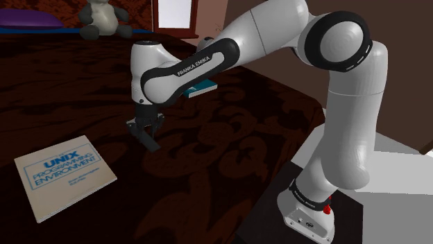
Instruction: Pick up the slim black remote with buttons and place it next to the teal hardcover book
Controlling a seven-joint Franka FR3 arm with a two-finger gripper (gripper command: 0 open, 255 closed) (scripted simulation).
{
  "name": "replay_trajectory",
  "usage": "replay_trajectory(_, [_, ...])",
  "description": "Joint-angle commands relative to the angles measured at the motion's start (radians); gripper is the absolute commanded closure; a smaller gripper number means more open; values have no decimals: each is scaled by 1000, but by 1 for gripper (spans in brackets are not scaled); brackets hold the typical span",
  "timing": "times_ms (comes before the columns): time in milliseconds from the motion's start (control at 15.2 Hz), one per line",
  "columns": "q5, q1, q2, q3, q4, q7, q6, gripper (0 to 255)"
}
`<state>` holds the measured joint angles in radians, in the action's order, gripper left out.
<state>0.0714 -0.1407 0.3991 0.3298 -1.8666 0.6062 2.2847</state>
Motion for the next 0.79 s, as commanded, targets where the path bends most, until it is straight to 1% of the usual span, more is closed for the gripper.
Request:
replay_trajectory(0, [-3, 0, -4, 2, 4, -1, -12, 255])
replay_trajectory(726, [-30, 10, -76, 15, 59, -12, -136, 255])
